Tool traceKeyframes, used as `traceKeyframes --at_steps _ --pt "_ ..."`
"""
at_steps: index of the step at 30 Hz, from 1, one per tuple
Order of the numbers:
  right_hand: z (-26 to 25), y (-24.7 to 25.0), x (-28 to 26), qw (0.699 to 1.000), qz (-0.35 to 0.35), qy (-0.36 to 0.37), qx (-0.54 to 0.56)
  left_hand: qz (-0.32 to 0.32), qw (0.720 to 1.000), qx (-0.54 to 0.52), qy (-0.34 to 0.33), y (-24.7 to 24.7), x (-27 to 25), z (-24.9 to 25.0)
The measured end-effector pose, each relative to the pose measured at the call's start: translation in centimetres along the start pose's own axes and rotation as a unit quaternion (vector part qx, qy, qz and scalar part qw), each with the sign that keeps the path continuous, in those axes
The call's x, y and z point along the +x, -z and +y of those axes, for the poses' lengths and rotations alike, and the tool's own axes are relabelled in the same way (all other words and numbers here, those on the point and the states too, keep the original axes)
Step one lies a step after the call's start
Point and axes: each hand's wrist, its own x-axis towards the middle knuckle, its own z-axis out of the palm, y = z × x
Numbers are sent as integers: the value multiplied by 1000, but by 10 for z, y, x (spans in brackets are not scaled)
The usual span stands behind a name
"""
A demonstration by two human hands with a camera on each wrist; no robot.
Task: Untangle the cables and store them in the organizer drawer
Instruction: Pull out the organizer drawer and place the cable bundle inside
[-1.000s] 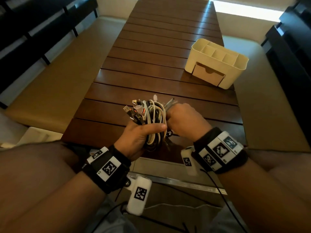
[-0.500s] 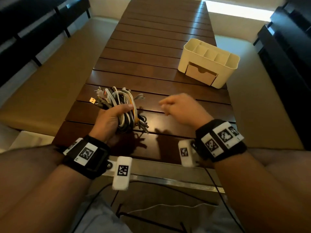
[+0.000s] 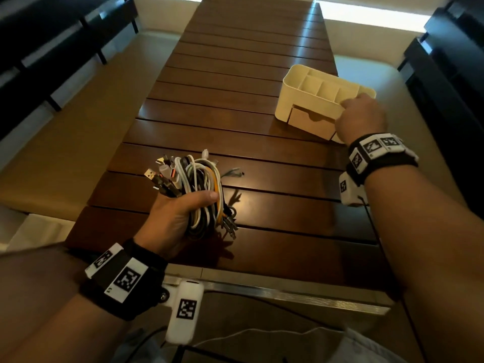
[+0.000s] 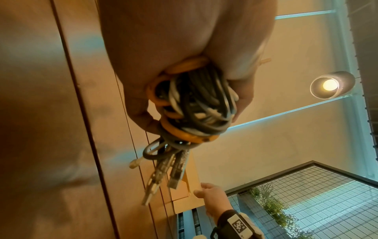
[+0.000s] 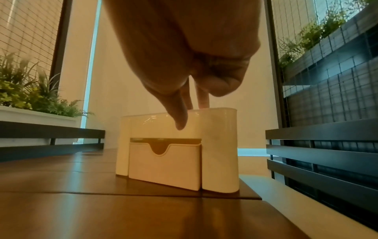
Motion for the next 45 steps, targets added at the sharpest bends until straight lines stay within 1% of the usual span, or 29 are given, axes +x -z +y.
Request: traceKeyframes --at_steps 2,7,12,14,17,20,23,26,29,30,31,32,34,35,36,37,38,39,40,42,45 --pt "4 -3 2 1000 1 7 -1 -1 1000 -7 5 -1 -1 1" --pt "9 0 2 998 33 -6 49 13 1000 -10 6 -6 -7 5" --pt "3 7 4 999 5 -8 47 15 1000 -13 9 -6 -12 9" --pt "-5 12 1 998 -15 20 56 18 1000 -15 13 -6 -13 10" --pt "-25 13 -15 992 -44 84 87 15 1000 -16 14 -6 -12 11" --pt "-50 18 -40 981 -86 96 144 15 1000 -17 6 -5 -12 13" --pt "-74 20 -71 972 -122 133 151 28 999 -16 -8 -4 -14 19" --pt "-90 20 -98 970 -123 166 129 43 999 -14 -29 3 -16 26" --pt "-92 26 -109 967 -127 175 131 53 997 -20 -44 10 -17 29" --pt "-90 28 -110 966 -122 184 132 54 997 -24 -48 11 -18 30" --pt "-87 30 -112 965 -103 197 137 53 997 -25 -50 12 -19 30" --pt "-85 33 -114 964 -68 211 149 52 997 -23 -51 12 -19 31" --pt "-83 42 -122 951 19 237 198 48 997 -20 -52 12 -19 31" --pt "-84 46 -127 944 38 252 211 47 997 -22 -53 11 -19 31" --pt "-86 46 -132 941 24 263 210 47 997 -24 -54 11 -19 31" --pt "-89 44 -138 944 -19 265 195 45 997 -27 -55 11 -18 32" --pt "-93 39 -143 950 -81 254 164 43 997 -27 -55 11 -18 32" --pt "-95 33 -147 954 -137 235 126 40 997 -27 -54 10 -18 32" --pt "-97 26 -151 956 -174 216 97 35 998 -26 -52 11 -18 32" --pt "-98 15 -153 957 -203 191 80 30 998 -29 -47 13 -18 30" --pt "-99 12 -149 960 -203 175 83 35 998 -29 -44 15 -17 29"
